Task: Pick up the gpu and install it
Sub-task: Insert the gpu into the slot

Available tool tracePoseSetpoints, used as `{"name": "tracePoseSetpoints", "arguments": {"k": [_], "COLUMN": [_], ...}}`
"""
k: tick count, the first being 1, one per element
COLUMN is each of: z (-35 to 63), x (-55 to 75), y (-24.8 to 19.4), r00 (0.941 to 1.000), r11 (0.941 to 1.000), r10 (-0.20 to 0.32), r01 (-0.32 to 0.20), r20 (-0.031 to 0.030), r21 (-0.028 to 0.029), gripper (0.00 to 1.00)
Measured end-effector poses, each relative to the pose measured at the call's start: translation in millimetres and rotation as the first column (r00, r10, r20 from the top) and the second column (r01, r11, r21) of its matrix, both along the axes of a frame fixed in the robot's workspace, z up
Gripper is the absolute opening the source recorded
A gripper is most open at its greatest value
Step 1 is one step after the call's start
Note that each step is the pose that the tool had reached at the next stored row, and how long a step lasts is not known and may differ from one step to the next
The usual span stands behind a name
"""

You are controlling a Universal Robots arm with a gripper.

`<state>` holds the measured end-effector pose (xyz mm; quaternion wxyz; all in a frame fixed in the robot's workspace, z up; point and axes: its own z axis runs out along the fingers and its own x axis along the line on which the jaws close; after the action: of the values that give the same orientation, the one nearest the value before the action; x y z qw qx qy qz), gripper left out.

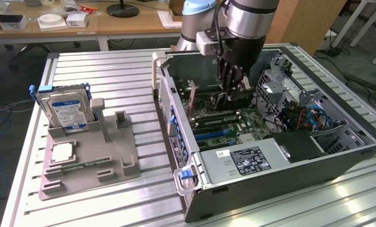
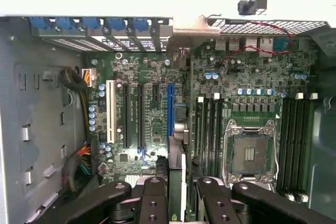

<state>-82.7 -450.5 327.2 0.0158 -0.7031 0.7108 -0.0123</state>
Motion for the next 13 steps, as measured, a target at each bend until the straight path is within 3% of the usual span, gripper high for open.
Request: {"name": "tracePoseSetpoints", "arguments": {"k": [7, 13], "z": [-1.3, -3.5], "x": [-0.4, -1.6], "y": [-1.9, -1.9], "r00": [1.0000, 0.9999], "r11": [1.0000, 1.0000], "r10": [0.000, 0.000], "r01": [0.000, 0.000], "r20": [0.0016, 0.0150], "r21": [-0.0001, 0.0003], "gripper": [0.26, 0.26]}}
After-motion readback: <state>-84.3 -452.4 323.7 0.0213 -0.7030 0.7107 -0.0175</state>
